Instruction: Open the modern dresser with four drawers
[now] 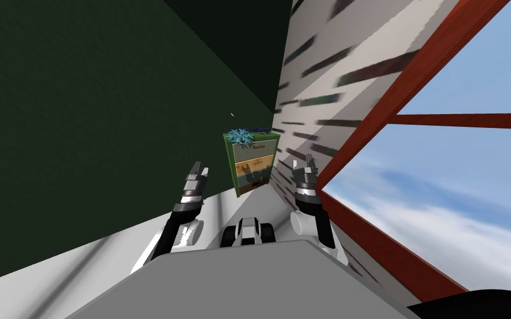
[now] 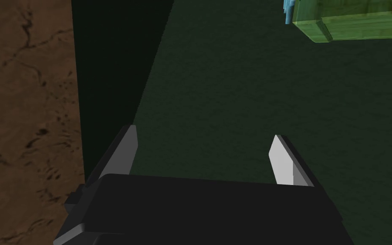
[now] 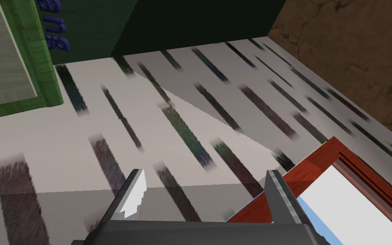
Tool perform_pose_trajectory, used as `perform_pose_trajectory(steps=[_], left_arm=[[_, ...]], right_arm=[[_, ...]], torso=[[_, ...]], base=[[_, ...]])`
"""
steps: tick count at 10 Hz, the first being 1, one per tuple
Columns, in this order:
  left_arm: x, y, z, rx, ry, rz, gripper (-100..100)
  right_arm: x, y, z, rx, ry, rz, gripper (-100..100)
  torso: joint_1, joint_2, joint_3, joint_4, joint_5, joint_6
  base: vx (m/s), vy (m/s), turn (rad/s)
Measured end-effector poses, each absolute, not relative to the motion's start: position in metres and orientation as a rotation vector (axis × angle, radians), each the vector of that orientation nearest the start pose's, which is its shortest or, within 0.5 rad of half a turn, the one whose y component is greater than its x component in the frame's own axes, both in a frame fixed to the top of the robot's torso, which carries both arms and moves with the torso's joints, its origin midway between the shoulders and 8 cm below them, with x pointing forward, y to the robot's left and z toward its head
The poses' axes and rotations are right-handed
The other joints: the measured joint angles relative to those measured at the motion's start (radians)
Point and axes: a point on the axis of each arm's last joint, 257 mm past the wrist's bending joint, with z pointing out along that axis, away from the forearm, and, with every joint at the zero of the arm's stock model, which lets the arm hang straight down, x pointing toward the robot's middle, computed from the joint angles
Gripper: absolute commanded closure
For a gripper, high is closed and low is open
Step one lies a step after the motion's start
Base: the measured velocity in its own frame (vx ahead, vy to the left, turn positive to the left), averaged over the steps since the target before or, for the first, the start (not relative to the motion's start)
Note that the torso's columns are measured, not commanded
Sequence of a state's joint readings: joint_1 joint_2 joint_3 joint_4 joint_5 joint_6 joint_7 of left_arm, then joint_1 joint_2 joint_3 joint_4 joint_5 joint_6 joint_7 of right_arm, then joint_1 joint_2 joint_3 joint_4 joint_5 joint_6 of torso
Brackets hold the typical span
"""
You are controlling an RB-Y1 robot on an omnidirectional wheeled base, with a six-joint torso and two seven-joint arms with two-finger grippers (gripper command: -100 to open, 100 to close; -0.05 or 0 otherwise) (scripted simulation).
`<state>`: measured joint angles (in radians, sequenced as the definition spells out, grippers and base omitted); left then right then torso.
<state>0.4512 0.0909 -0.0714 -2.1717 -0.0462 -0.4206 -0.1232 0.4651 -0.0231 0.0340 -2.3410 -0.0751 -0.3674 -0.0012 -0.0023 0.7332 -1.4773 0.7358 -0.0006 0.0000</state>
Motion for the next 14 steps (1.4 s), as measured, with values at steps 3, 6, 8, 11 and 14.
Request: perform_pose_trajectory(steps=[3,6,8,11,14], left_arm=[[0.392,0.244,-0.054,-0.625,0.900,-1.205,-100],[0.395,0.248,-0.080,-0.643,0.934,-1.203,-100],[0.398,0.250,-0.094,-0.653,0.949,-1.202,-100],[0.402,0.254,-0.119,-0.677,0.976,-1.199,-100],[0.406,0.260,-0.143,-0.701,0.998,-1.195,-100]], right_arm=[[0.357,-0.269,0.037,0.724,0.620,1.394,0],[0.357,-0.269,0.037,0.724,0.620,1.394,0],[0.357,-0.269,0.037,0.724,0.619,1.394,0],[0.357,-0.269,0.037,0.724,0.620,1.394,0],[0.357,-0.269,0.037,0.724,0.620,1.394,0]], torso=[[0.003,0.006,0.002,0.002,0.001,0.000],[0.002,0.005,0.001,0.002,0.001,0.000],[0.002,0.005,0.001,0.002,0.000,0.000],[0.002,0.003,0.001,0.002,0.000,0.000],[0.002,0.004,0.001,0.002,0.001,0.000]], base=[[0.110,-0.062,-0.008],[0.110,-0.068,-0.010],[0.085,-0.061,-0.004],[0.100,-0.067,-0.009],[0.117,-0.068,-0.012]])
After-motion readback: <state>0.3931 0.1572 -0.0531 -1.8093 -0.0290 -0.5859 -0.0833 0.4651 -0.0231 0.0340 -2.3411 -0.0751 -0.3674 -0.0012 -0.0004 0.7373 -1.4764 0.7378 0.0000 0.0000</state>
